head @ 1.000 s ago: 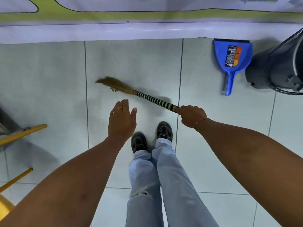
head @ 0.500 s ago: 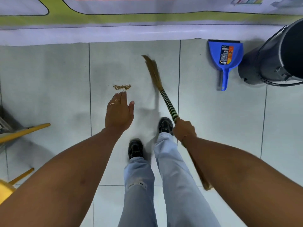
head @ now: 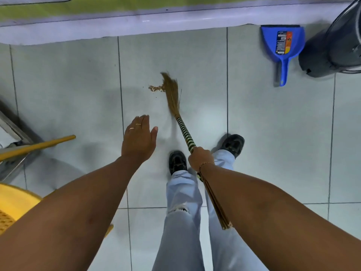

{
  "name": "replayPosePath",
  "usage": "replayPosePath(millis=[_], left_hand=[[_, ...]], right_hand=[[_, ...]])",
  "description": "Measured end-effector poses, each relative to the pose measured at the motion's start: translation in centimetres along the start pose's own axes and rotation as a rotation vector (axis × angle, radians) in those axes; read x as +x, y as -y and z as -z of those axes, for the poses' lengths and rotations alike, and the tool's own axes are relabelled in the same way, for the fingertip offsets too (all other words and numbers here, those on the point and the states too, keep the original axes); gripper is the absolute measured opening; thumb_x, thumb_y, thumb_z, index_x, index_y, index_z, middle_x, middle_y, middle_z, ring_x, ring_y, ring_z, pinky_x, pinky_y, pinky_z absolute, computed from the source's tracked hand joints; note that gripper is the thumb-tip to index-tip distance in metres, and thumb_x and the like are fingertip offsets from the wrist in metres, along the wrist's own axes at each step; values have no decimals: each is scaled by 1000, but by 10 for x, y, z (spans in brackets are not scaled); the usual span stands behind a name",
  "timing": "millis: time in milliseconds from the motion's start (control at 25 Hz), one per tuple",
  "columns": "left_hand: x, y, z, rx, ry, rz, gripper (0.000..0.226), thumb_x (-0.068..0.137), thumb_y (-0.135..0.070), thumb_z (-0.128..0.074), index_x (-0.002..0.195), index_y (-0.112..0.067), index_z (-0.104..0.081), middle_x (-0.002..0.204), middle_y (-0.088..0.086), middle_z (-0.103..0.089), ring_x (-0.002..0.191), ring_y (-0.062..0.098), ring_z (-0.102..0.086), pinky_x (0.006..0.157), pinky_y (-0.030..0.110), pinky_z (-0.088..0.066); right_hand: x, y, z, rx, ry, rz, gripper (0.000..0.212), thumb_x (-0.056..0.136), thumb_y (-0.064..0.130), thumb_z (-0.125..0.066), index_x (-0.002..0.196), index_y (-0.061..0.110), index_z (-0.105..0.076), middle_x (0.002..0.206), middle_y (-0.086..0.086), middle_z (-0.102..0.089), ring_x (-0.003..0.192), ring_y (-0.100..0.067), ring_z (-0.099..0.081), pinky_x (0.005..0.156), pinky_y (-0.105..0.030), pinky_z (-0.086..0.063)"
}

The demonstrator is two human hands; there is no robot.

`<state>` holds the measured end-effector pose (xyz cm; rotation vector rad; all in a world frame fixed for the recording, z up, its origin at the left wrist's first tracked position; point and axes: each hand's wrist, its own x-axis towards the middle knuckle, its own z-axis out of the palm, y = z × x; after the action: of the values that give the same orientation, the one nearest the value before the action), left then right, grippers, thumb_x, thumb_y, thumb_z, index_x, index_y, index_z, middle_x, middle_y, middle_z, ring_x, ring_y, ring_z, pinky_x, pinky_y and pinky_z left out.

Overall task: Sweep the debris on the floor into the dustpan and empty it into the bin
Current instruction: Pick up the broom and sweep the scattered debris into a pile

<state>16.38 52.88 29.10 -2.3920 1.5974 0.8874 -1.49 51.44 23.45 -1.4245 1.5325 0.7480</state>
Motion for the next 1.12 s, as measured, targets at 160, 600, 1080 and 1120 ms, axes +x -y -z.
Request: replayPosePath(millis=[160,600,1080,1120], left_hand=[[0,18,0,-11,-10,9,52,98,-31,-37,139,-1,-33,144,22,-42,138,34,-33,116,45,-28],[-8,14,16,-52,-9,-12,53,98,-30,-37,140,0,-32,145,23,-41,140,33,-31,117,42,-26],[29,-82,30,-74,7,-134,54,98,-31,-37,141,0,-30,145,23,-40,138,33,-33,116,44,-27],[34,-95,28,-76,9,-142,54,98,-32,-37,141,0,-30,145,23,-41,138,33,-34,116,43,-28]], right_hand=[[10,25,-10,123,11,-59,34,92,19,-42,121,5,-53,123,-16,-59,111,-34,-57,88,-36,-47],[-34,5,8,95,-171,91,39,93,25,-35,131,21,-42,104,-18,-66,91,-36,-61,69,-35,-44],[-14,-13,105,421,-295,-53,46,93,48,-37,114,11,-54,106,-16,-65,95,-35,-60,79,-39,-50],[-8,-19,114,473,-283,-91,49,92,51,-37,112,10,-56,106,-16,-64,94,-34,-61,80,-40,-53]])
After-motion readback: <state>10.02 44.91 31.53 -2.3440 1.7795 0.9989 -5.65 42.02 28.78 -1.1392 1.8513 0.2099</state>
